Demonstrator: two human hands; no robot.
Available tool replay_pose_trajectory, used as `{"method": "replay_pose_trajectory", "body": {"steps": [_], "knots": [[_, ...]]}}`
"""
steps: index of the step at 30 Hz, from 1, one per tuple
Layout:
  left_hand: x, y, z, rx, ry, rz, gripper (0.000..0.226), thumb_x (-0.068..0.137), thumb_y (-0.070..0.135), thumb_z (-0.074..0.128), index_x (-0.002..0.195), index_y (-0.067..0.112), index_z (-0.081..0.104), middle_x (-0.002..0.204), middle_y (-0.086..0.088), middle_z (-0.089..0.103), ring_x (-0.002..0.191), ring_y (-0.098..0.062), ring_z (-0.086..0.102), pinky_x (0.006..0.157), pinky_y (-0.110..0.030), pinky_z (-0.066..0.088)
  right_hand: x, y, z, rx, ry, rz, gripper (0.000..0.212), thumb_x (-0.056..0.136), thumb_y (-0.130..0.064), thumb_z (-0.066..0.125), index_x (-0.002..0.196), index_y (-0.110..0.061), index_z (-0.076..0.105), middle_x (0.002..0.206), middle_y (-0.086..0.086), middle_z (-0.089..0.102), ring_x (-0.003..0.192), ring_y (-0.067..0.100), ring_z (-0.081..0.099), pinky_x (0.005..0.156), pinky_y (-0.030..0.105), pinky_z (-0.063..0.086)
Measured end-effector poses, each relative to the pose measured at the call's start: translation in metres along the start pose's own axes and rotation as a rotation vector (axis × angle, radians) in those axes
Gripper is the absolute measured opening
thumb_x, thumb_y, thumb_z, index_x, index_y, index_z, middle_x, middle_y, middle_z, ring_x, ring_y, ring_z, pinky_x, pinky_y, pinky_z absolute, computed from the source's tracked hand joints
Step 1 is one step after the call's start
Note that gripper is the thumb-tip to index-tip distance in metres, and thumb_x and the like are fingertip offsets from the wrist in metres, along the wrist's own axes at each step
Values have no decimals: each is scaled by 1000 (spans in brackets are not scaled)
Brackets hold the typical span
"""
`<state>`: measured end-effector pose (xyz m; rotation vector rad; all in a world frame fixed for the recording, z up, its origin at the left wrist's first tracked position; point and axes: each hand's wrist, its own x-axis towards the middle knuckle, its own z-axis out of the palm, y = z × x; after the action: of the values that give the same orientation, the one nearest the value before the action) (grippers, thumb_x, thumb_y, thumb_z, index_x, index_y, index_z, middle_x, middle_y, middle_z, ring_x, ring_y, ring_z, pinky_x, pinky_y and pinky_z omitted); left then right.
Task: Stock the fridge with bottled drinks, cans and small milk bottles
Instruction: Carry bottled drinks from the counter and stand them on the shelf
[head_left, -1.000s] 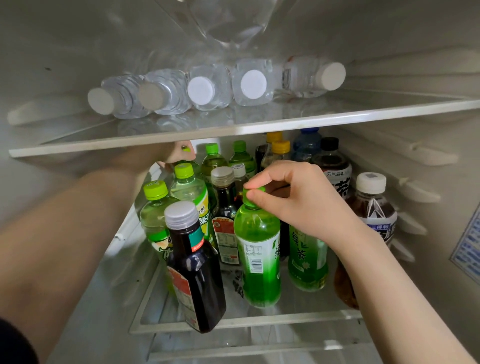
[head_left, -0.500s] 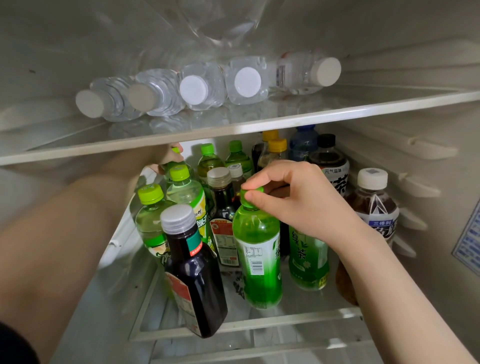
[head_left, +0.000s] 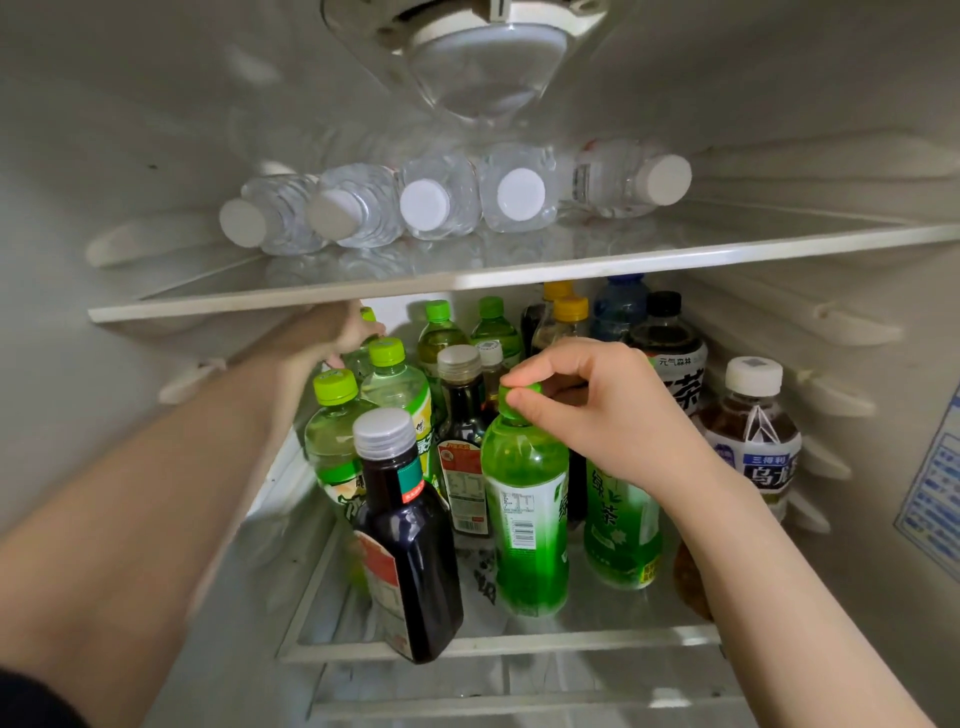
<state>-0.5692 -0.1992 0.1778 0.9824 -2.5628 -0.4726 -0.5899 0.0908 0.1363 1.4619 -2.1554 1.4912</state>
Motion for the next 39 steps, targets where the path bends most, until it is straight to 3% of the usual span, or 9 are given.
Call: {"method": "replay_pose_trajectory", "body": {"steps": [4, 7, 11, 16, 20, 25, 31, 36, 39], "knots": [[-13, -7, -5, 63, 86, 19, 44, 96, 35, 52, 124, 1, 47, 108, -22, 62, 54, -28, 54, 66, -35, 48, 0, 1, 1, 0, 15, -5, 9, 79, -30, 70, 86, -35, 71, 85, -12, 69, 78, 5, 64, 78, 31, 55], [-30, -7, -8, -59, 156, 29, 38, 95, 31, 53, 113, -3, 55, 93, -23, 63, 61, -29, 58, 68, -32, 45, -1, 1, 2, -26, 22, -15, 9, 79, -29, 70, 87, -33, 72, 89, -12, 69, 82, 4, 64, 81, 32, 54], [-49, -5, -10, -197, 386, 87, 30, 92, 17, 58, 109, -7, 59, 115, -28, 60, 108, -37, 57, 90, -33, 38, -1, 0, 3, -133, 47, -45, 10, 82, -27, 69, 92, -29, 73, 98, -10, 70, 92, 5, 63, 86, 30, 52], [-66, 3, -11, -360, 589, 50, 34, 92, 18, 57, 122, 3, 59, 130, -17, 58, 123, -28, 49, 92, -20, 28, -6, -8, 10, -393, 98, -149, 17, 87, -24, 62, 102, -23, 71, 109, -6, 68, 100, 14, 62, 84, 28, 49], [-71, 5, -14, -373, 597, -30, 32, 93, 21, 55, 120, 6, 62, 127, -15, 61, 121, -27, 52, 89, -22, 31, -7, -9, 17, -433, 46, -164, 21, 88, -22, 59, 106, -24, 69, 114, -6, 67, 106, 13, 60, 88, 33, 49], [-91, 7, -13, -494, 774, 19, 28, 90, 15, 58, 112, -2, 65, 118, -21, 64, 115, -28, 57, 90, -26, 35, -10, -7, 17, -402, 72, -198, 21, 89, -20, 59, 107, -22, 70, 112, -4, 68, 104, 14, 63, 86, 36, 52], [-119, 13, -8, -772, 968, -35, 44, 89, 11, 61, 126, -8, 45, 125, -20, 59, 115, -27, 56, 87, -15, 35, -12, -6, 18, -424, 62, -225, 22, 90, -19, 59, 109, -19, 68, 113, -2, 68, 103, 16, 63, 84, 32, 51], [-146, 18, 3, -1042, 1101, -63, 32, 91, 12, 59, 114, -7, 46, 107, -12, 59, 91, -12, 52, 71, -3, 36, -14, -4, 18, -409, 75, -223, 22, 90, -18, 59, 110, -19, 68, 113, -2, 67, 103, 16, 63, 85, 32, 51], [-165, 14, 7, -1061, 1147, -2, 29, 90, 11, 59, 112, -6, 49, 97, -3, 55, 83, -6, 50, 74, -4, 39, -15, -4, 21, -414, 82, -219, 23, 90, -18, 59, 111, -19, 67, 115, 0, 67, 104, 18, 63, 87, 34, 51]]}}
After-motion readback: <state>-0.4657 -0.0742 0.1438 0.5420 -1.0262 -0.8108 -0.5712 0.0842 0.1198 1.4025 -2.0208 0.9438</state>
